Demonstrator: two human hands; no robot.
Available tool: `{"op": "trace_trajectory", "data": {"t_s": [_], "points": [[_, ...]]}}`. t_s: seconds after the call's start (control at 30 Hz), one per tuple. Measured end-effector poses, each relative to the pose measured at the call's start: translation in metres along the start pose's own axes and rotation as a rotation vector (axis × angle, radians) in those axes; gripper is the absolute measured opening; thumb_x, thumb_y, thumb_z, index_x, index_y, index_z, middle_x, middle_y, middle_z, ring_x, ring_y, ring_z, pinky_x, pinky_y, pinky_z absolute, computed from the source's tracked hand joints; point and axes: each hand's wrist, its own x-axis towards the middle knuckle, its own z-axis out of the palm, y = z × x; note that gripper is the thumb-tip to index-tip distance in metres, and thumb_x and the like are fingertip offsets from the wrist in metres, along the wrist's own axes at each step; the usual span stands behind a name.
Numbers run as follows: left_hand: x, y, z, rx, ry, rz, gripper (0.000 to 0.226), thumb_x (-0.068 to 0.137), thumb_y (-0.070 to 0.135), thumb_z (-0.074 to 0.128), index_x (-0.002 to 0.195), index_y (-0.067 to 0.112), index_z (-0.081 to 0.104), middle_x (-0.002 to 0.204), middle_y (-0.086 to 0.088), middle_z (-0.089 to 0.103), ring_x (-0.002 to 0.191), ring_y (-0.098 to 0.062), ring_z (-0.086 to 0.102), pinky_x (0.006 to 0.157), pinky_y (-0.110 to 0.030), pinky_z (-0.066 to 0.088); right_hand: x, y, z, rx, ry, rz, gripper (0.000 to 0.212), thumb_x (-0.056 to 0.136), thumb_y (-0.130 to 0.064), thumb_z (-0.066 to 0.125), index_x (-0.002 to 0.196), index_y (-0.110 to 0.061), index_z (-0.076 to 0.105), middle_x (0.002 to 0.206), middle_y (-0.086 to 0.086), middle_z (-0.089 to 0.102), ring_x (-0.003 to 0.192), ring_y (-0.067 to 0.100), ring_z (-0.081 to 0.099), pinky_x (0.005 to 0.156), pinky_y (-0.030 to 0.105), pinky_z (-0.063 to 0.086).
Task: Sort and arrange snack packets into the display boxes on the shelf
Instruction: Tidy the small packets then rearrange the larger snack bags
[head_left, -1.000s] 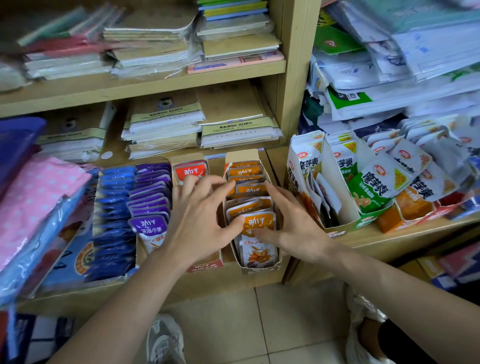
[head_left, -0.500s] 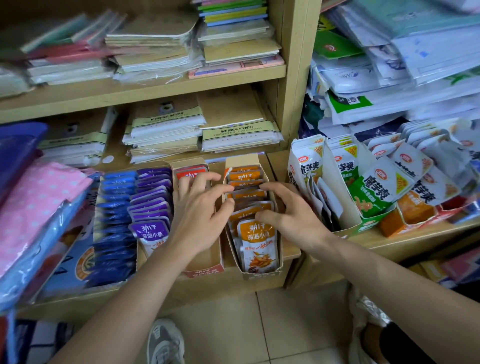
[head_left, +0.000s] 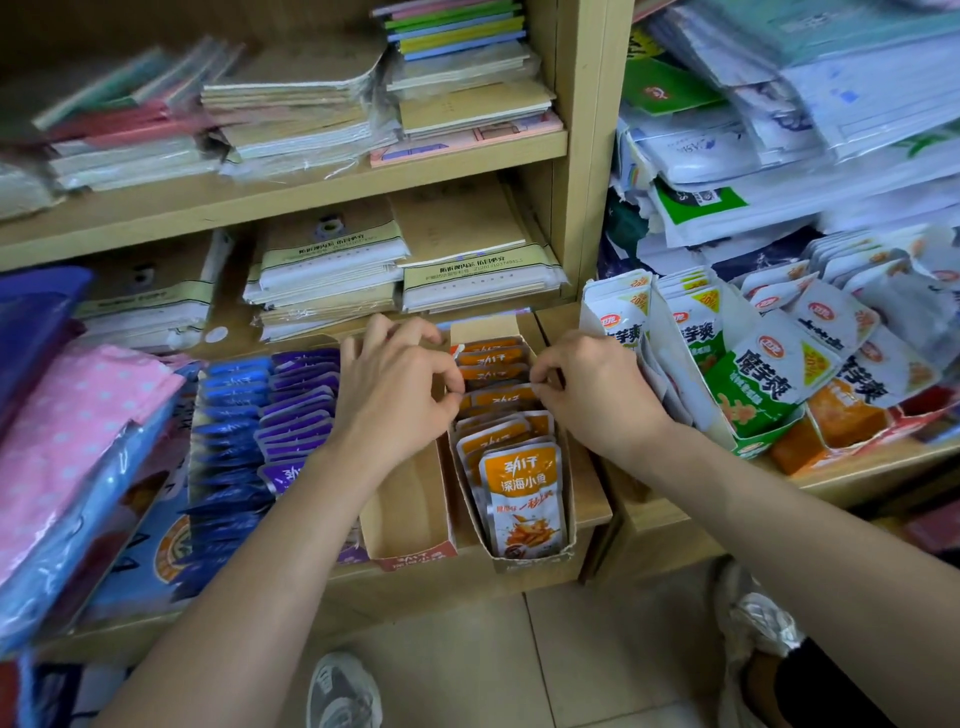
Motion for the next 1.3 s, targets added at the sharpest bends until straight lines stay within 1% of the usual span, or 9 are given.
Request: {"op": "trace_trajectory", "data": {"t_s": [0.17,0.23,0.37,0.53,0.67,0.83,0.97,1.17,1.3], "points": [[-0.002,0.000,0.003,0.115,0.069,0.065,0.022,0.085,0.044,0.074,0.106,0.036,0.077,0.135,0.004,0.058,0.118,-0.025,0.046,0.094,-0.046,0.037,0.004,0.005,0.005,0.051,-0.030,-0.014,0.015,0.084,0.001,0.069,0.079,-0.013,0.071,0.094,0.000,0.058,0.080,0.016,0.057,0.062,0.013,0.035],[-0.002,0.001,0.003,0.142,0.069,0.073,0.023,0.087,0.041,0.073,0.108,0.035,0.077,0.136,0.003,0.058,0.118,-0.025,0.048,0.094,-0.046,0.038,0.002,0.007,0.006,0.105,-0.037,-0.049,0.015,0.084,0.002,0.069,0.081,-0.012,0.071,0.103,0.000,0.054,0.087,0.014,0.054,0.069,0.009,0.037],[0.000,-0.003,0.005,0.073,0.005,0.053,0.012,0.090,0.037,0.069,0.100,0.037,0.077,0.135,0.005,0.055,0.122,-0.024,0.044,0.096,-0.047,0.038,-0.004,0.007,0.008,0.118,-0.006,-0.100,0.015,0.085,0.003,0.070,0.082,-0.011,0.069,0.109,0.001,0.051,0.095,0.016,0.053,0.078,0.024,0.047],[0.002,-0.003,0.007,-0.055,0.041,0.089,0.004,0.090,0.034,0.071,0.089,0.032,0.074,0.131,0.007,0.051,0.121,-0.020,0.039,0.094,-0.047,0.044,-0.006,0.009,0.010,0.144,0.024,-0.084,0.013,0.085,0.000,0.072,0.084,-0.013,0.072,0.106,0.000,0.054,0.087,0.010,0.051,0.073,0.008,0.036],[0.001,-0.001,0.010,-0.153,0.058,0.095,0.005,0.090,0.034,0.071,0.088,0.031,0.075,0.132,0.007,0.052,0.121,-0.022,0.039,0.086,-0.043,0.046,-0.008,0.006,0.013,0.165,0.094,-0.093,0.011,0.082,-0.002,0.077,0.084,-0.013,0.076,0.105,0.002,0.054,0.095,0.015,0.053,0.079,0.022,0.046],[-0.002,-0.006,0.015,-0.263,0.052,0.060,0.008,0.090,0.033,0.072,0.094,0.032,0.079,0.137,0.005,0.056,0.119,-0.023,0.038,0.087,-0.041,0.042,-0.010,0.009,0.007,0.216,0.089,-0.057,0.016,0.084,-0.006,0.076,0.098,-0.013,0.075,0.108,-0.001,0.061,0.090,0.010,0.058,0.078,0.013,0.047],[0.000,-0.006,0.019,-0.334,0.058,0.025,0.009,0.089,0.039,0.072,0.094,0.035,0.079,0.136,0.007,0.056,0.120,-0.020,0.037,0.085,-0.037,0.038,-0.011,0.010,0.007,0.133,0.081,-0.054,0.018,0.089,-0.008,0.071,0.106,-0.010,0.075,0.108,0.002,0.068,0.092,0.013,0.062,0.081,0.024,0.054],[0.000,-0.004,0.018,-0.354,0.005,0.051,0.017,0.089,0.043,0.071,0.104,0.037,0.077,0.138,0.005,0.053,0.123,-0.019,0.035,0.088,-0.037,0.037,-0.011,0.009,0.004,0.156,-0.022,-0.078,0.022,0.087,-0.016,0.075,0.110,-0.014,0.075,0.108,-0.002,0.065,0.090,0.008,0.059,0.078,0.006,0.040],[-0.010,-0.013,0.005,-0.394,0.087,0.081,0.017,0.085,0.044,0.070,0.099,0.036,0.077,0.127,0.013,0.058,0.113,-0.014,0.042,0.089,-0.037,0.039,-0.016,0.012,-0.005,0.119,-0.032,-0.068,0.009,0.086,-0.021,0.076,0.095,-0.018,0.075,0.100,-0.004,0.060,0.086,0.009,0.058,0.074,0.021,0.050]]}}
